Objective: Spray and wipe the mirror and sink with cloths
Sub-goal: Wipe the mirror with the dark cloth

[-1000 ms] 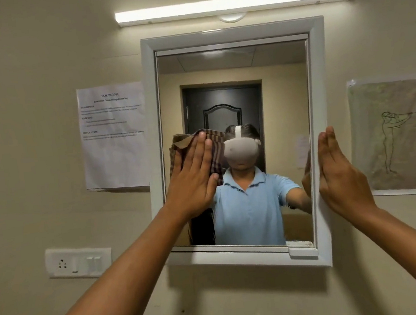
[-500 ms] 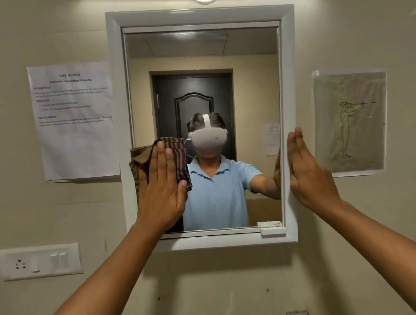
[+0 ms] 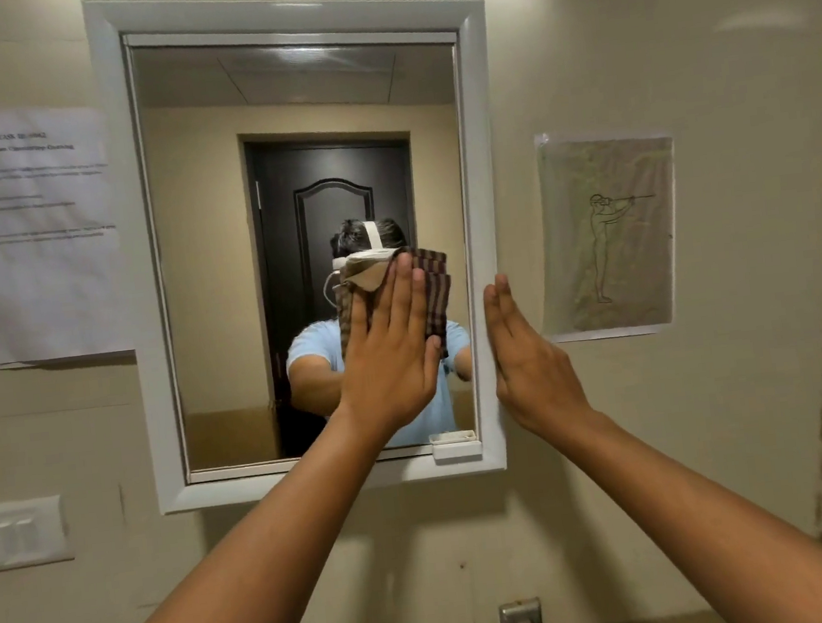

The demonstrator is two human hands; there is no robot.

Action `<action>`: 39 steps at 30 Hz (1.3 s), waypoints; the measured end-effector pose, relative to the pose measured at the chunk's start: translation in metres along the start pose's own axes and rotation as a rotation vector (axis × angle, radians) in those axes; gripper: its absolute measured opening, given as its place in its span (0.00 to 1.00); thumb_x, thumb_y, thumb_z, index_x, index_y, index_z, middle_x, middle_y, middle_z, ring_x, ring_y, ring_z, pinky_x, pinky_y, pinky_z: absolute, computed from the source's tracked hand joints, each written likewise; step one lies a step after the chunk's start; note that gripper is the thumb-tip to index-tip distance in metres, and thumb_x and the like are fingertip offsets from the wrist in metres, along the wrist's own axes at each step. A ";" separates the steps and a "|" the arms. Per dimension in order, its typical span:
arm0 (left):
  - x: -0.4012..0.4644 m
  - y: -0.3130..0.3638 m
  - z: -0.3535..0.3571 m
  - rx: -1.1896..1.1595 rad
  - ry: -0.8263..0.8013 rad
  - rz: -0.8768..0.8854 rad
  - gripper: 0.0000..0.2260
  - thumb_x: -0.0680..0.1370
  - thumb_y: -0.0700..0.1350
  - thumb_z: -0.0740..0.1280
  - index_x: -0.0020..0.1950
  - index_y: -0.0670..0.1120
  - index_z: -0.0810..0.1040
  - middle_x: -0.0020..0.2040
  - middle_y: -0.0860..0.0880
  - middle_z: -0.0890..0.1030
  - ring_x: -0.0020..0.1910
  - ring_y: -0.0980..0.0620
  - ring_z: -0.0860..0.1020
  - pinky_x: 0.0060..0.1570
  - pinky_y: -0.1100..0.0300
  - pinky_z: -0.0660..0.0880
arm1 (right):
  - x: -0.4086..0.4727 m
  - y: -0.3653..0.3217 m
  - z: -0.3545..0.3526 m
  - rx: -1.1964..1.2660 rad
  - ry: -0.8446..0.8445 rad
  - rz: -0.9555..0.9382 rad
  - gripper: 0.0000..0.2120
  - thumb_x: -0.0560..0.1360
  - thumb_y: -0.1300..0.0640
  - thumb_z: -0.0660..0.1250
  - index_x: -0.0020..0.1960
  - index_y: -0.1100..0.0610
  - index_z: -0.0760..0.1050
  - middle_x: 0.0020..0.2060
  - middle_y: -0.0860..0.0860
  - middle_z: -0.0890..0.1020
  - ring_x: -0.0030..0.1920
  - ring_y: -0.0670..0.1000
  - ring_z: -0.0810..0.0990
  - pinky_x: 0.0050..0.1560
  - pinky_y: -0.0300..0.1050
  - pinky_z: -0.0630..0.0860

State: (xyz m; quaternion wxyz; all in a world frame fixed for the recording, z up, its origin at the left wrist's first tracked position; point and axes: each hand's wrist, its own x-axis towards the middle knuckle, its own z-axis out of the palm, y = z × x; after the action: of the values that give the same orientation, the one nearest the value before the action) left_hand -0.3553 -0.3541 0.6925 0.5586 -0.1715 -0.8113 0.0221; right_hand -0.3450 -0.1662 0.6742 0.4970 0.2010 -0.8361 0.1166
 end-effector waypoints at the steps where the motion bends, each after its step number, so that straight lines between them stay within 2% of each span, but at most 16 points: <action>1: 0.006 0.010 0.001 -0.007 0.002 0.010 0.33 0.81 0.53 0.53 0.81 0.41 0.45 0.81 0.42 0.44 0.80 0.45 0.42 0.78 0.46 0.39 | 0.000 0.001 0.000 0.002 0.004 -0.012 0.48 0.74 0.66 0.67 0.79 0.53 0.36 0.79 0.49 0.38 0.63 0.55 0.76 0.37 0.36 0.70; 4: 0.013 0.031 0.005 -0.013 0.006 0.006 0.32 0.81 0.52 0.51 0.81 0.40 0.46 0.81 0.41 0.45 0.81 0.44 0.43 0.78 0.46 0.39 | -0.001 0.005 0.000 0.024 0.006 -0.050 0.43 0.76 0.66 0.63 0.79 0.55 0.38 0.79 0.50 0.40 0.67 0.55 0.73 0.43 0.34 0.68; 9: 0.001 0.035 0.011 0.001 -0.010 0.033 0.32 0.81 0.52 0.52 0.81 0.40 0.46 0.81 0.41 0.45 0.81 0.44 0.44 0.78 0.44 0.43 | -0.004 0.006 -0.002 0.045 0.027 -0.065 0.39 0.76 0.66 0.61 0.80 0.58 0.43 0.80 0.51 0.44 0.65 0.57 0.75 0.44 0.35 0.67; 13: -0.021 0.035 0.016 0.022 -0.061 0.096 0.33 0.81 0.52 0.54 0.81 0.41 0.46 0.81 0.41 0.45 0.81 0.45 0.44 0.78 0.45 0.43 | -0.005 0.005 -0.001 0.054 0.023 -0.067 0.39 0.75 0.67 0.61 0.80 0.58 0.44 0.80 0.52 0.45 0.64 0.59 0.75 0.45 0.35 0.65; 15: -0.025 0.029 0.016 0.026 -0.085 0.123 0.32 0.81 0.52 0.54 0.81 0.41 0.46 0.82 0.42 0.45 0.81 0.45 0.44 0.78 0.44 0.44 | -0.006 0.005 -0.001 0.050 0.014 -0.062 0.41 0.73 0.68 0.61 0.80 0.58 0.44 0.80 0.52 0.45 0.58 0.60 0.78 0.41 0.37 0.67; 17: -0.029 0.020 0.014 0.035 -0.105 0.143 0.32 0.82 0.52 0.53 0.81 0.42 0.46 0.82 0.42 0.45 0.81 0.45 0.44 0.78 0.44 0.44 | -0.006 0.004 -0.001 0.032 0.004 -0.058 0.42 0.73 0.69 0.61 0.80 0.56 0.42 0.80 0.52 0.44 0.46 0.56 0.79 0.34 0.37 0.66; 20: -0.040 0.000 0.010 0.048 -0.108 0.123 0.32 0.82 0.53 0.54 0.81 0.42 0.47 0.82 0.43 0.45 0.81 0.46 0.43 0.78 0.44 0.44 | -0.007 0.004 0.004 0.019 -0.014 -0.034 0.44 0.74 0.69 0.62 0.80 0.54 0.39 0.79 0.49 0.41 0.33 0.48 0.71 0.27 0.33 0.58; 22: -0.050 -0.021 0.006 0.056 -0.114 0.091 0.32 0.82 0.54 0.54 0.81 0.43 0.46 0.82 0.44 0.45 0.81 0.47 0.41 0.78 0.43 0.46 | -0.007 0.003 0.008 0.028 -0.008 -0.015 0.46 0.74 0.69 0.65 0.80 0.53 0.38 0.79 0.47 0.39 0.29 0.48 0.70 0.26 0.33 0.60; 26: -0.063 -0.067 -0.008 0.084 -0.146 0.030 0.33 0.82 0.54 0.52 0.81 0.42 0.43 0.81 0.43 0.42 0.81 0.45 0.41 0.77 0.41 0.48 | -0.008 0.001 0.012 0.026 0.009 0.024 0.50 0.72 0.70 0.66 0.79 0.52 0.36 0.79 0.47 0.38 0.33 0.56 0.76 0.25 0.41 0.69; 29: -0.067 -0.100 -0.020 0.110 -0.136 -0.023 0.33 0.81 0.54 0.52 0.81 0.42 0.42 0.81 0.43 0.42 0.81 0.45 0.42 0.78 0.43 0.43 | -0.008 -0.002 0.015 0.016 0.015 0.035 0.51 0.71 0.71 0.67 0.79 0.53 0.36 0.79 0.49 0.40 0.34 0.58 0.77 0.23 0.39 0.65; 34: -0.079 -0.142 -0.031 0.114 -0.120 -0.102 0.34 0.81 0.53 0.52 0.81 0.42 0.41 0.81 0.43 0.42 0.81 0.46 0.42 0.77 0.47 0.36 | -0.009 -0.008 0.014 0.015 0.021 0.051 0.43 0.75 0.66 0.65 0.80 0.58 0.41 0.79 0.53 0.43 0.36 0.56 0.77 0.26 0.32 0.56; 37: -0.093 -0.153 -0.032 0.115 -0.099 -0.113 0.33 0.81 0.52 0.53 0.81 0.41 0.42 0.81 0.42 0.42 0.81 0.46 0.43 0.77 0.48 0.34 | -0.009 -0.008 0.015 0.002 0.031 0.069 0.45 0.75 0.65 0.67 0.80 0.58 0.40 0.79 0.52 0.43 0.40 0.58 0.79 0.26 0.32 0.56; 39: -0.097 -0.152 -0.030 0.084 -0.082 -0.142 0.33 0.81 0.53 0.51 0.81 0.41 0.42 0.81 0.42 0.42 0.81 0.45 0.43 0.77 0.48 0.35 | -0.009 -0.009 0.015 -0.003 0.035 0.079 0.44 0.75 0.65 0.66 0.80 0.57 0.40 0.79 0.51 0.42 0.46 0.60 0.80 0.26 0.35 0.61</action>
State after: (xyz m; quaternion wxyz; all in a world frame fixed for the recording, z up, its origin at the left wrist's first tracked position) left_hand -0.3352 -0.5308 0.6507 0.5316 -0.0890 -0.8420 0.0237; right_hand -0.3488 -0.1782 0.6587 0.5069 0.1652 -0.8346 0.1385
